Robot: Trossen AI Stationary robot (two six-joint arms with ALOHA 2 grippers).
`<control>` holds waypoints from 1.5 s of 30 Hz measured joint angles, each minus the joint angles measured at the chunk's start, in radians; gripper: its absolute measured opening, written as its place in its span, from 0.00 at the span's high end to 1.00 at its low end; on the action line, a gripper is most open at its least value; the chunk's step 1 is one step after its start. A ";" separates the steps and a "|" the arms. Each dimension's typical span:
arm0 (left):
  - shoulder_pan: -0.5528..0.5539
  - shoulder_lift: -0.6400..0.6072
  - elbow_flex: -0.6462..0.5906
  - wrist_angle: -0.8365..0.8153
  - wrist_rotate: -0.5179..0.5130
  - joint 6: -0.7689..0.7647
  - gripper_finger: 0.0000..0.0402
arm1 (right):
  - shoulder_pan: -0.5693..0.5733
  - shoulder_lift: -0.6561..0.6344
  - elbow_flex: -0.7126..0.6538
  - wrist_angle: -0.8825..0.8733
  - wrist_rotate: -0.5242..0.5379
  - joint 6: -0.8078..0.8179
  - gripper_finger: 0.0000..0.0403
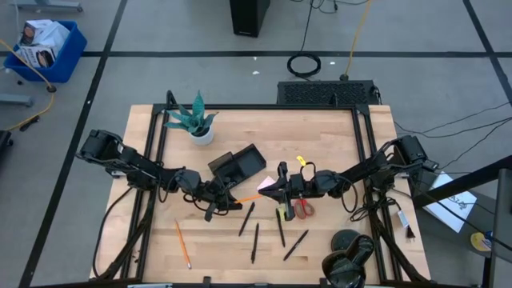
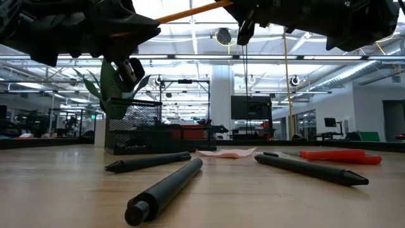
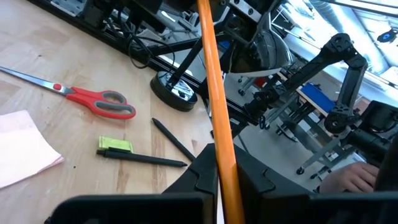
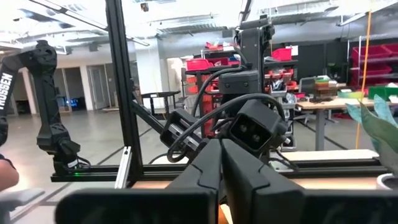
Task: Pick and place office supplies into organizer
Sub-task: Put the orange pencil into the black desk organizer
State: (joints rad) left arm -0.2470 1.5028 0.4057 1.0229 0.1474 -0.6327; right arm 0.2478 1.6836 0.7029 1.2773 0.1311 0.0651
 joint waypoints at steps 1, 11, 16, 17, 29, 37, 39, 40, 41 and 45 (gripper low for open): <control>0.000 0.000 0.000 0.001 0.000 0.000 0.95 | 0.000 0.000 0.000 0.001 0.000 -0.008 0.99; 0.000 0.001 -0.001 0.026 -0.011 0.014 0.97 | -0.005 -0.002 0.001 0.010 -0.005 -0.022 1.00; 0.000 0.001 -0.001 0.027 -0.015 0.024 0.98 | -0.004 -0.002 0.001 0.014 -0.013 -0.029 0.98; 0.000 0.001 -0.001 0.032 -0.016 0.027 0.98 | -0.003 -0.001 0.001 0.021 -0.026 -0.029 0.97; -0.004 0.000 0.000 0.056 -0.016 0.041 0.99 | -0.012 0.000 0.001 0.030 -0.028 0.016 0.68; -0.011 0.000 0.000 0.112 -0.016 0.052 0.98 | -0.011 0.000 0.001 -0.001 -0.030 0.024 0.56; -0.011 0.000 0.000 0.109 -0.013 0.046 0.97 | -0.011 0.000 0.001 -0.002 -0.031 0.024 0.56; -0.011 0.000 0.000 0.103 -0.012 0.046 0.97 | -0.011 0.000 0.001 -0.001 -0.031 0.022 0.56; -0.011 0.000 0.000 0.096 -0.013 0.046 0.98 | -0.011 0.000 0.001 0.001 -0.031 0.017 0.57; -0.011 0.000 0.000 0.096 -0.015 0.047 0.98 | -0.011 0.000 0.001 0.005 -0.032 0.001 0.60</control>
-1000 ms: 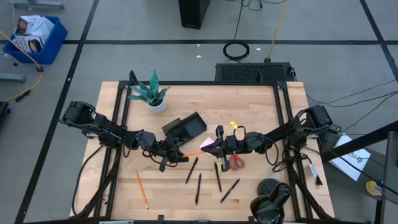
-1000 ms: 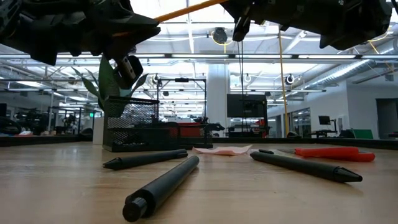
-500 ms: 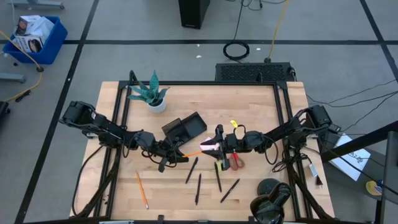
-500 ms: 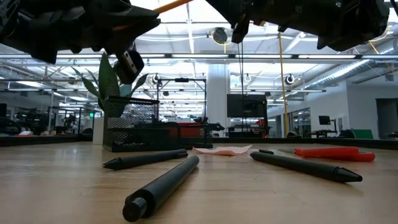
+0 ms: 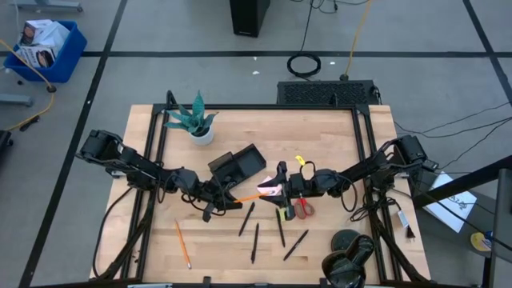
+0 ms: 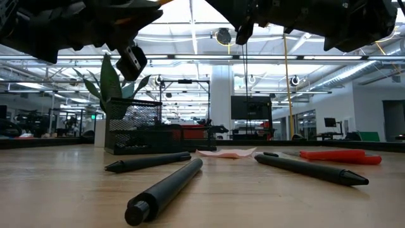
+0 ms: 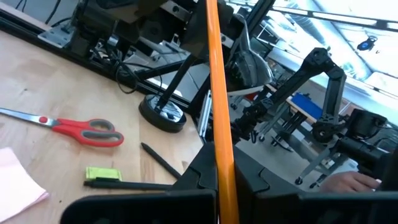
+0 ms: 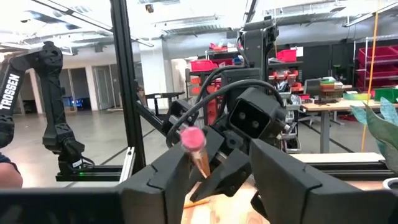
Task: Pick and place office supplies into organizer
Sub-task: Put the orange pencil into the black desk organizer
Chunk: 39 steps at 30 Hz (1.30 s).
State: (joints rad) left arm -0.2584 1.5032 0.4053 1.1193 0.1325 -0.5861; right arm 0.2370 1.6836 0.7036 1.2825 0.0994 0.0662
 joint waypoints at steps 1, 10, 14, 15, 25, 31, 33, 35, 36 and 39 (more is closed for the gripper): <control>0.000 0.000 0.000 0.001 0.000 -0.001 0.97 | 0.000 0.000 0.000 -0.001 -0.002 0.000 0.62; 0.000 0.000 0.000 0.000 -0.001 0.002 0.96 | 0.000 0.000 -0.001 -0.001 -0.056 -0.012 0.92; 0.000 0.000 0.000 -0.002 -0.002 0.001 0.98 | 0.000 0.000 -0.001 0.001 -0.051 -0.033 0.95; 0.000 0.000 0.000 -0.002 -0.003 0.001 0.98 | 0.000 0.000 -0.001 0.003 -0.052 -0.030 0.95; 0.028 -0.001 0.000 -0.030 0.009 -0.007 0.77 | 0.000 0.000 -0.001 0.005 -0.045 -0.037 0.97; 0.085 -0.001 -0.002 -0.091 0.153 0.001 0.54 | -0.002 0.000 -0.001 0.002 -0.035 -0.027 0.96; 0.115 -0.001 -0.011 -0.097 0.221 0.001 0.48 | -0.002 -0.001 -0.001 -0.011 0.010 -0.027 0.96; 0.141 -0.001 -0.033 -0.097 0.267 -0.010 0.43 | -0.002 -0.001 -0.001 -0.028 0.050 -0.033 0.96; 0.148 -0.001 -0.048 -0.094 0.267 -0.021 0.41 | -0.002 -0.001 -0.001 -0.036 0.074 -0.036 0.96; 0.149 -0.001 -0.108 -0.034 0.234 -0.029 0.37 | -0.002 -0.001 -0.001 -0.047 0.114 -0.064 0.96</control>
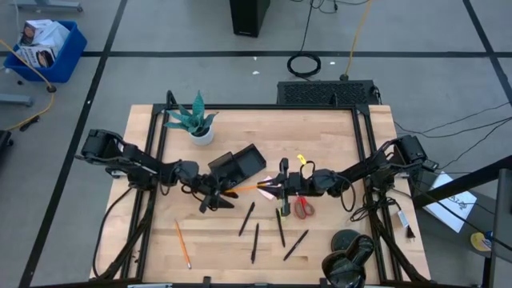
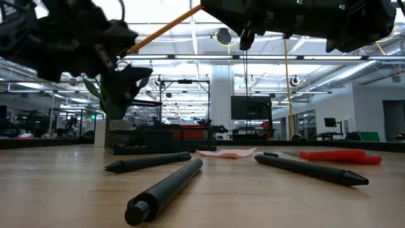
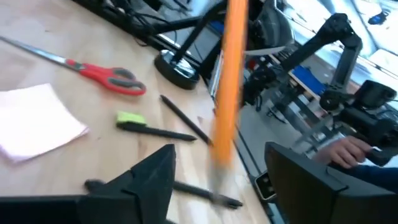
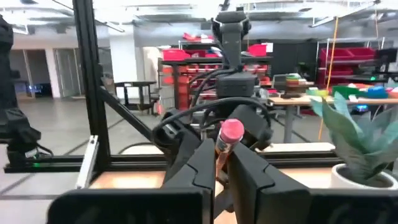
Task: Pick and place office supplies into organizer
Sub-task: Put the orange pencil into the black desk organizer
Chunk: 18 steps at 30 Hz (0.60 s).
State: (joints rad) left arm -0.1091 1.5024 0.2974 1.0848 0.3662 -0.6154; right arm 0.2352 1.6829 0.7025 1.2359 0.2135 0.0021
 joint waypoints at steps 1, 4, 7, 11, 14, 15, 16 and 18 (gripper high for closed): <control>-0.004 0.000 -0.024 0.034 -0.024 0.000 0.36 | 0.000 0.000 0.000 0.001 0.000 -0.012 0.96; -0.021 0.000 -0.098 0.151 -0.090 0.004 0.36 | 0.000 0.000 0.000 0.001 0.006 -0.022 0.96; -0.041 0.000 -0.162 0.292 -0.123 0.001 0.35 | -0.002 0.000 0.000 0.001 0.049 -0.031 0.96; -0.082 0.000 -0.207 0.472 -0.124 0.000 0.35 | -0.019 0.000 0.000 -0.005 0.094 -0.042 0.96; -0.127 -0.024 -0.203 0.478 -0.087 0.033 0.35 | -0.045 0.000 0.001 -0.017 0.133 -0.040 0.96; -0.147 -0.034 -0.203 0.481 -0.085 0.057 0.35 | -0.059 0.000 0.006 -0.028 0.146 -0.033 0.96; -0.167 -0.045 -0.203 0.482 -0.088 0.088 0.35 | -0.074 0.000 0.015 -0.048 0.150 -0.023 0.96; -0.196 -0.080 -0.204 0.459 -0.109 0.158 0.35 | -0.106 0.000 0.042 -0.118 0.140 -0.005 0.96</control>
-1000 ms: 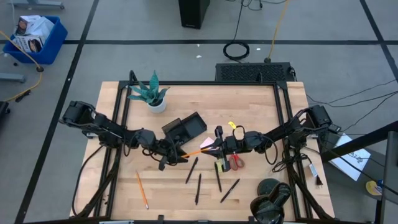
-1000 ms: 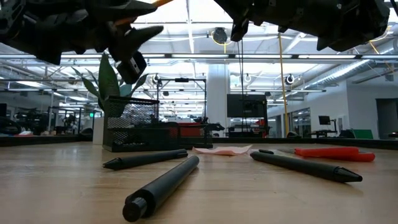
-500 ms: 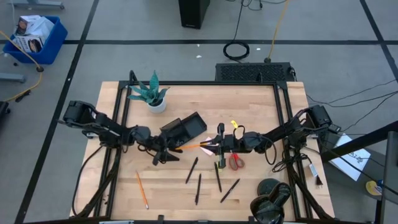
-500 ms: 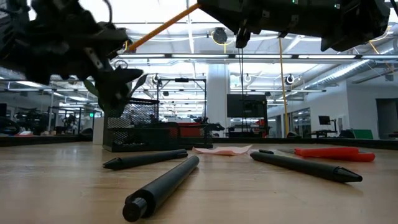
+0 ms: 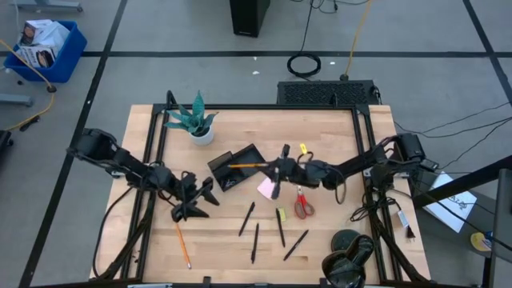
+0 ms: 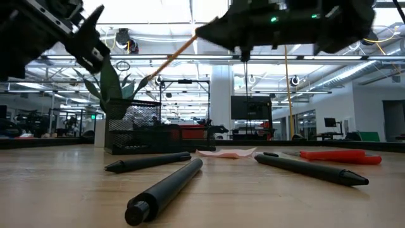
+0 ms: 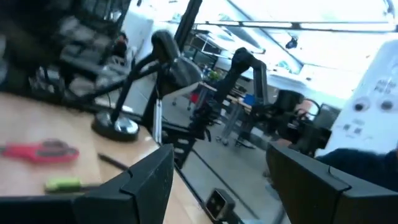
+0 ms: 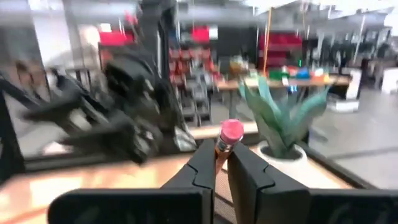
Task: Pick and place office supplies into organizer
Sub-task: Put the orange pencil into the black desk organizer
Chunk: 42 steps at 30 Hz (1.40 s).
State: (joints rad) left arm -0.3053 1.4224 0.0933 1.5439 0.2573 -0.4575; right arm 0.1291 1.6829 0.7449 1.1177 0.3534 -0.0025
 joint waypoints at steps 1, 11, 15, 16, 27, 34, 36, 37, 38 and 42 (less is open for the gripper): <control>-0.007 -0.023 0.000 -0.023 -0.014 0.026 0.35 | -0.015 0.000 0.022 -0.059 -0.017 0.011 0.96; -0.020 -0.353 0.013 -0.485 -0.149 0.180 0.35 | -0.064 -0.007 0.250 -0.382 -0.080 -0.039 0.96; -0.031 -0.557 0.012 -0.806 -0.345 0.211 0.35 | -0.085 -0.010 0.323 -0.529 -0.096 -0.036 0.96; -0.039 -0.606 0.012 -0.850 -0.373 0.221 0.35 | -0.091 -0.010 0.338 -0.568 -0.097 -0.036 0.96; -0.158 -0.931 0.013 -1.153 -0.756 0.292 0.35 | -0.156 -0.004 0.485 -0.851 -0.193 0.012 0.96; -0.184 -0.934 0.013 -1.147 -0.755 0.307 0.35 | -0.211 0.044 0.485 -0.844 -0.281 0.050 0.96; -0.185 -0.934 0.013 -1.151 -0.755 0.311 0.35 | -0.222 0.076 0.487 -0.814 -0.312 0.060 0.96; -0.185 -0.934 0.013 -1.151 -0.755 0.311 0.35 | -0.227 0.089 0.490 -0.811 -0.330 0.068 0.96; -0.185 -0.934 0.013 -1.151 -0.755 0.311 0.35 | -0.231 0.107 0.495 -0.808 -0.347 0.069 0.96; -0.185 -0.934 0.013 -1.155 -0.756 0.310 0.35 | -0.237 0.166 0.513 -0.808 -0.363 0.054 0.94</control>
State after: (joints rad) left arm -0.4904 0.4885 0.1059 0.3887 -0.4984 -0.1470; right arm -0.1075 1.8485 1.2579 0.3099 -0.0097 0.0513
